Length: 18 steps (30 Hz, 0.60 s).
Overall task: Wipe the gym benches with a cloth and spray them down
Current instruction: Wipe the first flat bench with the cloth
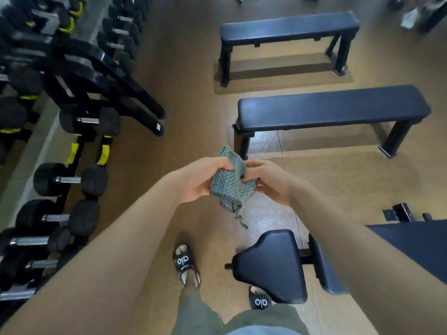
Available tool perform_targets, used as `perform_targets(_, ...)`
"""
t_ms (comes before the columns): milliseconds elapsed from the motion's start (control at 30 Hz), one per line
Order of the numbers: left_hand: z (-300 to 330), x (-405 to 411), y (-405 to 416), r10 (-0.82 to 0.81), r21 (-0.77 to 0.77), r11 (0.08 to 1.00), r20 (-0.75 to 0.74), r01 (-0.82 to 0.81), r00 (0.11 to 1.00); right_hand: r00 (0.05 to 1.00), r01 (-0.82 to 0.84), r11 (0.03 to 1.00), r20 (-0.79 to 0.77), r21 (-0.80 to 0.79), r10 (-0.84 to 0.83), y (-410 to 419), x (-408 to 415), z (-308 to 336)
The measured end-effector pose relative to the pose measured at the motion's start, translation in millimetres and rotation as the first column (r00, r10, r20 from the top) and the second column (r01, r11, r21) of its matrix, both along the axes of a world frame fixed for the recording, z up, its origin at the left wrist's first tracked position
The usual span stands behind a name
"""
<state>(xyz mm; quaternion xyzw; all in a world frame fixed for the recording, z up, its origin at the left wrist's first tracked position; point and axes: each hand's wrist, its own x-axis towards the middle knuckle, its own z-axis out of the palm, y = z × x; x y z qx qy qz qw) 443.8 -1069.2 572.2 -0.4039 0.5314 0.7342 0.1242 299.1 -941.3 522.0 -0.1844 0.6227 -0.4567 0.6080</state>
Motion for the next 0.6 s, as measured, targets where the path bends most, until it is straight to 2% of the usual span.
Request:
perform_targets(133, -18.8, -15.0, -77.0, -0.041, -0.089, 0.995, 0.005, 0.041, 0.999, 0.985, 0.134, 0.989, -0.114, 0.057, -0.127, -68.5, -6.5, -10.5)
perform_targets(367, -46.8, -33.0, -215.3, -0.141, -0.314, 0.934, 0.119, 0.172, 0.983, 0.922, 0.372, 0.922, -0.156, 0.107, -0.354, -188.9, -7.3, -21.6)
perform_targets(600, -50.0, -98.3, -269.6, -0.274, -0.367, 0.882, 0.112, 0.296, 0.955, 0.793, 0.599, 0.794, -0.213, 0.104, -0.571, -229.7, -38.0, -27.4)
